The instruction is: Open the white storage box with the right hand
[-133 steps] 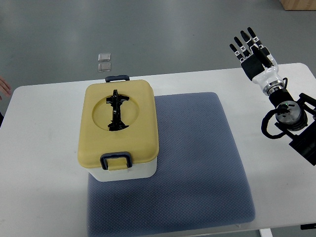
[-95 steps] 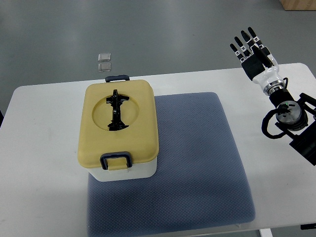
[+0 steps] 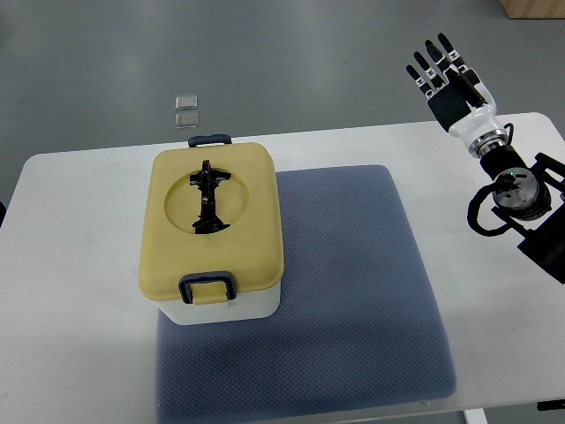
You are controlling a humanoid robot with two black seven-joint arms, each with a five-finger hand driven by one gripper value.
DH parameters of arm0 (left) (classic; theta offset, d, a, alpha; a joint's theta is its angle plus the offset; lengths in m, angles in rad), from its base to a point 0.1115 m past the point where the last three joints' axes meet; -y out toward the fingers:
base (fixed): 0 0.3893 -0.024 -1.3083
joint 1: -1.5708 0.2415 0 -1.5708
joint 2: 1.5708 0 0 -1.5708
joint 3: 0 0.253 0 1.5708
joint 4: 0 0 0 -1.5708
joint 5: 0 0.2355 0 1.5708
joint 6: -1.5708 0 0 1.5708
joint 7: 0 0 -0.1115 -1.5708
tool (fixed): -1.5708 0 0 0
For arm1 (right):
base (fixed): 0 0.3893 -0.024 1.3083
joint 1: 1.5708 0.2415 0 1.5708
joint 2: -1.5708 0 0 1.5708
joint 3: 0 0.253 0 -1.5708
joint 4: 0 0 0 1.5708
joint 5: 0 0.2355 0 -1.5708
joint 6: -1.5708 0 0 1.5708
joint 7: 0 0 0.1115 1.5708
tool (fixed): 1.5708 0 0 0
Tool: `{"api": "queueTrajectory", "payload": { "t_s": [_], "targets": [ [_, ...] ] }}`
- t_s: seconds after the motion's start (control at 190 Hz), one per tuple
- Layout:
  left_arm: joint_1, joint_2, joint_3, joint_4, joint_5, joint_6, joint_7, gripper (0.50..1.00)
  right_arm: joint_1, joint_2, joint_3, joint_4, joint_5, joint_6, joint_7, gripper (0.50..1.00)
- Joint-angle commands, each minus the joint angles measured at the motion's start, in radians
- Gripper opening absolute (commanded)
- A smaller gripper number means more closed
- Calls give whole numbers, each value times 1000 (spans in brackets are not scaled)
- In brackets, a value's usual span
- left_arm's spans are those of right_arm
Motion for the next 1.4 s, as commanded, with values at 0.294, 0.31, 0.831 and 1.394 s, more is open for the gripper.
{"api": "queueTrajectory", "payload": {
  "t_s": [0.294, 0.31, 0.831, 1.394],
  "targets": [
    [0, 0, 2, 0, 1, -2, 0, 1000, 257, -103, -113, 77, -823, 8, -115, 930],
    [0, 0, 2, 0, 3, -3, 0, 1000, 286, -114, -156, 84, -864, 8, -114, 930],
    [-3, 0, 0, 0, 1, -2, 0, 1000, 897, -175, -984, 439, -1292, -175, 144, 930],
    [-3, 0, 0, 0, 1, -2, 0, 1000, 736, -48, -929, 407, -1300, -390, 176, 928]
  ]
}}
